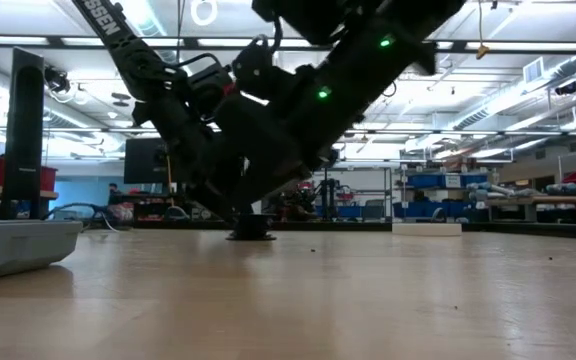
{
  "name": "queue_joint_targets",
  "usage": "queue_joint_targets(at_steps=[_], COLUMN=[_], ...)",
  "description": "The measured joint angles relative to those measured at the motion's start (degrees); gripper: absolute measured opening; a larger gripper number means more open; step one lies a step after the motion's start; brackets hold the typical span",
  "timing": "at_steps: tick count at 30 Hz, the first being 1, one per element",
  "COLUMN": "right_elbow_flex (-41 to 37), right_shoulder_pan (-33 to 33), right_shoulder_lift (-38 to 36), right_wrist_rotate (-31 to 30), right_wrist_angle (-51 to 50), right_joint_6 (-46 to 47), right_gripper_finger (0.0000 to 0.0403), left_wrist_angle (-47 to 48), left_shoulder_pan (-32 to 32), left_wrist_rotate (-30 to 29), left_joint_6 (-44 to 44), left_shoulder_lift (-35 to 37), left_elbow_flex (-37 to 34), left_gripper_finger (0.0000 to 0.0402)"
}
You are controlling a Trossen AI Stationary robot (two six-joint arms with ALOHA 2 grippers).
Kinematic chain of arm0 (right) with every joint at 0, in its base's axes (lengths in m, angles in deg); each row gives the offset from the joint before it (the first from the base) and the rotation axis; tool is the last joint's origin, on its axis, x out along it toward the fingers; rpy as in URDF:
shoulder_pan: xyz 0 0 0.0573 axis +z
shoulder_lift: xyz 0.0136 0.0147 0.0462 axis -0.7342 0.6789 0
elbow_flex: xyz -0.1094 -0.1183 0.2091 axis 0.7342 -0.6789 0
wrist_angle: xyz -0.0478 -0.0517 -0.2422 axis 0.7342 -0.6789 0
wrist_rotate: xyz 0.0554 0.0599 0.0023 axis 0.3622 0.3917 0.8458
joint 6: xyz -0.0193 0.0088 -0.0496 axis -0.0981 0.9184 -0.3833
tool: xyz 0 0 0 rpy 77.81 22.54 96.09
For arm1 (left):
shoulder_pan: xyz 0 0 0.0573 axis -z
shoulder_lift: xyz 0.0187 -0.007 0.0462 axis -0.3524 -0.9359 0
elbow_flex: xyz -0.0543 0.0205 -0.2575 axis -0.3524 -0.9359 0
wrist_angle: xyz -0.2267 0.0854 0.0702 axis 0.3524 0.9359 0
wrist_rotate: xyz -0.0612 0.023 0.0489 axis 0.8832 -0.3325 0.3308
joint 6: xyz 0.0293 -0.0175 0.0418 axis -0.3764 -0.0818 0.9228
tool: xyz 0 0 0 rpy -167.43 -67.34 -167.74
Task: Coil cords
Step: Uncoil the black wire from the black spool
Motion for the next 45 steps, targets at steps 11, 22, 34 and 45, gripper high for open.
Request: queue_joint_targets(at_steps=[11, 22, 34, 45], right_elbow_flex=[0.0, 0.1, 0.0, 0.0], right_shoulder_pan=[12.2, 33.1, 39.0, 24.1], right_shoulder_lift=[-0.4, -6.9, -12.0, -12.2], right_wrist_rotate=[-5.9, 3.0, 33.2, -7.0], right_wrist_angle=[-20.4, -53.4, -74.3, -61.4], right_joint_6=[31.3, 83.1, 110.2, 86.3], right_gripper_finger=[0.0, 0.0, 0.0004, 0.0058], left_wrist_angle=[2.6, 3.0, 1.9, 3.2], left_shoulder_pan=[-0.1, -0.2, -0.3, -0.3], left_wrist_rotate=[-0.2, -0.8, -0.5, 1.8], left_joint_6=[0.8, 1.7, 0.8, -0.7], left_shoulder_lift=[0.1, 0.1, 0.2, 0.5], left_elbow_flex=[-0.1, -0.1, -0.1, 0.1], left_gripper_finger=[0.0367, 0.0367, 0.0367, 0.0367])
